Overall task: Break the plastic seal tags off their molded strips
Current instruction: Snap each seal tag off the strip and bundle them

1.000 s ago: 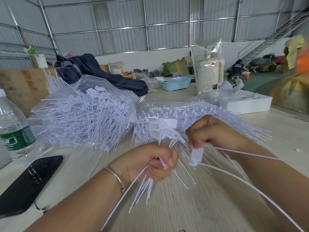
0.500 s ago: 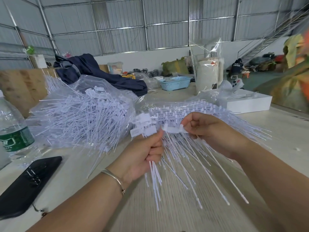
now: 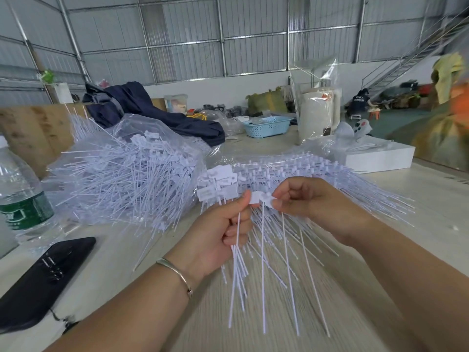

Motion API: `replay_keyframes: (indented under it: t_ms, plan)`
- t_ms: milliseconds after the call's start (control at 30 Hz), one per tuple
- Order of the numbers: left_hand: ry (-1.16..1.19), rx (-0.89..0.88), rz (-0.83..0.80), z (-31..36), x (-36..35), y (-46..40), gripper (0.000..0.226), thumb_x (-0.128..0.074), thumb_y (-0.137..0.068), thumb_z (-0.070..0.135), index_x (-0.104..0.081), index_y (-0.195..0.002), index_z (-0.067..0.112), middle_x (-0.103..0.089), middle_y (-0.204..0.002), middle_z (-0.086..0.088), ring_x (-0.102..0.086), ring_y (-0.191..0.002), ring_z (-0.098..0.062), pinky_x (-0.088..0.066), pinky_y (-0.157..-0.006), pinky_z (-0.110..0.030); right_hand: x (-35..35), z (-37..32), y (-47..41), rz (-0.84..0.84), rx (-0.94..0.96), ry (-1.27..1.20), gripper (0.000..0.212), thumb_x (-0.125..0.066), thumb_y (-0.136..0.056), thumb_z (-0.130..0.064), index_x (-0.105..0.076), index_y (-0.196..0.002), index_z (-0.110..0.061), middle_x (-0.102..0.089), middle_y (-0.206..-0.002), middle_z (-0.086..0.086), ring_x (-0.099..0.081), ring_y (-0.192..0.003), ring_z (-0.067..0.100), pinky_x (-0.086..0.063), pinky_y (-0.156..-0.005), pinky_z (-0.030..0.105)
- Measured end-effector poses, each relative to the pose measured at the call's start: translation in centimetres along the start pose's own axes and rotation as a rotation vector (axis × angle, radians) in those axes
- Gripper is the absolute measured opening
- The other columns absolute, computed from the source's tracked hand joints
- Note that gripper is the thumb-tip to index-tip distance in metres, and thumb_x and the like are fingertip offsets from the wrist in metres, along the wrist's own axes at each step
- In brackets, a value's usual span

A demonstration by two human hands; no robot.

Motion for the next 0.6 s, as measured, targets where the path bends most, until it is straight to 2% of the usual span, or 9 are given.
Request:
replay_keyframes:
  t_ms: [133, 300, 400, 533, 600]
  plan:
    - [0.096, 0.049, -0.12, -0.6, -1.0, 0.2, 0.027, -0.06, -0.088, 0.031, -0.065, -0.067, 0.015, -0.028, -0.054, 0.008, -0.024, -0.037, -0.001, -0.012, -0.037, -0.015, -0.5, -0.3, 0.2, -0.044, -0.015, -0.078, 0.023, -0.074, -0.069, -0.03, -0.067, -0.081, -0.013, -0.06, -0.071, -0.001, -0.053, -0.064, 0.007, -0.042, -0.064, 0.014]
    - [0.128, 0.202, -0.291, -2.4, -2.8, 0.7, 0.029, -0.075, -0.077, 0.043, -0.063, -0.071, 0.017, -0.036, -0.055, 0.007, -0.029, -0.039, -0.002, -0.018, -0.035, -0.014, -1.7, -0.4, 0.4, -0.125, -0.008, -0.168, 0.026, -0.072, -0.071, -0.028, -0.063, -0.085, -0.009, -0.059, -0.073, 0.002, -0.05, -0.066, 0.01, -0.036, -0.069, 0.024]
    - [0.028, 0.27, -0.294, -3.5, -2.8, 0.7, 0.037, -0.062, -0.086, 0.051, -0.067, -0.068, 0.018, -0.039, -0.054, 0.008, -0.028, -0.04, 0.0, -0.021, -0.034, -0.013, -2.5, -0.5, 0.4, -0.143, 0.004, -0.226, 0.03, -0.075, -0.073, -0.024, -0.06, -0.087, -0.002, -0.06, -0.079, 0.014, -0.053, -0.071, 0.021, -0.039, -0.075, 0.032]
    - [0.017, 0.205, -0.292, -2.9, -3.1, 0.6, 0.04, -0.055, -0.087, 0.051, -0.069, -0.064, 0.022, -0.041, -0.052, 0.011, -0.031, -0.038, 0.0, -0.015, -0.036, -0.013, -3.2, -1.3, 0.4, -0.147, 0.029, -0.295, 0.025, -0.079, -0.071, -0.027, -0.06, -0.076, -0.012, -0.06, -0.068, 0.005, -0.048, -0.061, 0.014, -0.038, -0.065, 0.025]
    - [0.081, 0.155, -0.273, -2.2, -3.1, 0.3, 0.038, -0.057, -0.086, 0.047, -0.064, -0.062, 0.02, -0.04, -0.052, 0.01, -0.032, -0.038, 0.0, -0.019, -0.035, -0.013, -2.7, -1.5, 0.4, -0.116, 0.031, -0.283, 0.026, -0.079, -0.068, -0.032, -0.06, -0.074, -0.014, -0.053, -0.066, 0.007, -0.044, -0.059, 0.013, -0.032, -0.063, 0.027]
Point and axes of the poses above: each hand's wrist, its own y-axis away from the middle knuckle, its own x-axis out of the back of the hand, z = x × y, the point moved 9 cm from there along -y, towards the middle knuckle
